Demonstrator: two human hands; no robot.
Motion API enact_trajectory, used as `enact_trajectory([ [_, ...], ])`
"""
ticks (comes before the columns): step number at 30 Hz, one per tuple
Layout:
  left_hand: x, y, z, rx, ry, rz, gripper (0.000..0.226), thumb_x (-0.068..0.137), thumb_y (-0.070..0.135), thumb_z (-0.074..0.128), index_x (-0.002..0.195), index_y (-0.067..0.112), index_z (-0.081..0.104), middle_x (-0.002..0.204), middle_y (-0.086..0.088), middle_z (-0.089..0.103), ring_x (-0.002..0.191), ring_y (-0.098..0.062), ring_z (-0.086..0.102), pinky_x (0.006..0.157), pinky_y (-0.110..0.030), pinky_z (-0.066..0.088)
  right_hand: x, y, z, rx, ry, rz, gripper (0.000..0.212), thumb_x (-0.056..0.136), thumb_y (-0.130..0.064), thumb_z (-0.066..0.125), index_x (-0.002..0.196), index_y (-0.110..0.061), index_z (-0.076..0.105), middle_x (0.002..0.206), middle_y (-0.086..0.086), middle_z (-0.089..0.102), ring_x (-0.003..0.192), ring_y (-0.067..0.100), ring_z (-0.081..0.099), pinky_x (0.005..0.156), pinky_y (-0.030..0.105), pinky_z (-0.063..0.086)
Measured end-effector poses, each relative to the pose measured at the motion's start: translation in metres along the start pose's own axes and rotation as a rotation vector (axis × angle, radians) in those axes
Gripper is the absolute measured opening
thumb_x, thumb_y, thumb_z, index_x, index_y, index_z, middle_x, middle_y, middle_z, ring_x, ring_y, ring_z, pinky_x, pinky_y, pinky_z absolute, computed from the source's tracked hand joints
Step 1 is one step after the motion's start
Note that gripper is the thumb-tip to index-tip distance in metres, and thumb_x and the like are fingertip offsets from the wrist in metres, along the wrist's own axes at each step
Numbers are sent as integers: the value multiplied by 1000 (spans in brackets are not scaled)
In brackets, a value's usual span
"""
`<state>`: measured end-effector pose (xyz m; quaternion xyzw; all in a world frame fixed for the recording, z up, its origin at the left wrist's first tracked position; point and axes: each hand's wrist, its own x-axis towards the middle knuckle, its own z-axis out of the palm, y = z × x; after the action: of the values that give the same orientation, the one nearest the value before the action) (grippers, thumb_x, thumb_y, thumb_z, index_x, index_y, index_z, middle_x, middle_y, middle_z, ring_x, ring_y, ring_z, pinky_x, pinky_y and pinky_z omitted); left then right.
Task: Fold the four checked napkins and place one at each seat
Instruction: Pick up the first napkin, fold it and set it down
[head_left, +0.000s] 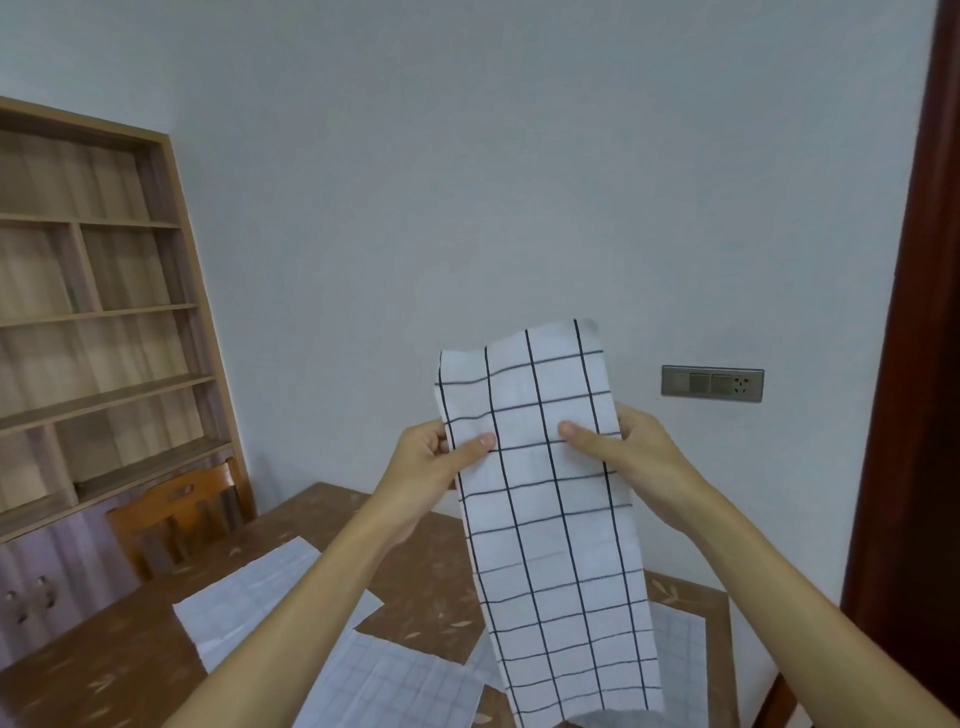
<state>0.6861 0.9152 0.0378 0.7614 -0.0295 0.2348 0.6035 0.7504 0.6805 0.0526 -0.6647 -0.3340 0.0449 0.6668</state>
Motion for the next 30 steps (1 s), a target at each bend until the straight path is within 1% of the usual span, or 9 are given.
enact_trajectory([
  [6,8,23,-5,-33,99,89,14,95,17,67,106,9,73,82,4,75,53,5,59,49,-8,42,-6,31,0,-162,-152,127,27,86,-13,75,112,-15,73,108,-6,77,102,11,72,94,29,56],
  [11,3,5,-12,151,-4,-7,40,94,53,61,122,25,64,99,14,76,87,-5,70,78,-18,55,-3,29,3,-35,-60,52,20,89,-13,72,109,-11,74,105,0,78,99,14,74,82,21,57],
  [14,-6,-13,-12,157,-18,-110,59,90,59,63,136,24,52,107,3,77,96,-13,73,95,-44,57,-2,29,4,-8,-33,43,18,90,-14,71,107,-11,75,102,1,78,97,16,74,79,20,57],
  [17,-13,-24,-10,159,-18,-116,60,94,36,67,146,27,38,74,-2,70,68,-8,65,83,-35,53,-3,31,6,29,-25,50,22,90,-11,71,112,-10,72,106,2,78,99,16,74,83,24,59],
  [20,-15,-29,-13,147,28,-53,70,96,26,67,153,37,28,77,-22,61,76,-20,60,86,-20,47,-2,36,8,-6,32,40,42,88,-12,73,127,-16,59,117,0,74,102,11,72,86,25,58],
  [25,-20,-21,-12,166,36,105,27,98,18,64,120,32,69,70,-7,60,64,-13,53,68,-19,45,-6,35,11,-86,85,17,74,89,-13,73,145,-38,32,119,-15,65,95,-1,69,75,1,46],
  [27,-20,-19,-13,124,20,80,17,93,16,70,106,26,77,92,8,76,88,-12,67,79,-17,52,-8,30,11,-211,77,-62,63,89,-11,72,142,-30,45,121,-23,59,88,-5,66,97,6,36],
  [28,-20,-20,-14,118,6,59,19,90,17,75,106,26,77,97,11,77,96,-13,68,87,-21,54,-8,28,10,-257,68,-83,55,89,-9,72,137,-26,52,112,-21,65,73,-8,64,70,4,48],
  [30,-19,-21,-16,95,13,36,38,82,17,82,117,28,72,101,3,77,102,-20,70,96,-30,55,-7,25,10,-291,46,-73,46,87,-9,74,127,-26,58,74,-23,68,51,-9,55,56,3,40],
])
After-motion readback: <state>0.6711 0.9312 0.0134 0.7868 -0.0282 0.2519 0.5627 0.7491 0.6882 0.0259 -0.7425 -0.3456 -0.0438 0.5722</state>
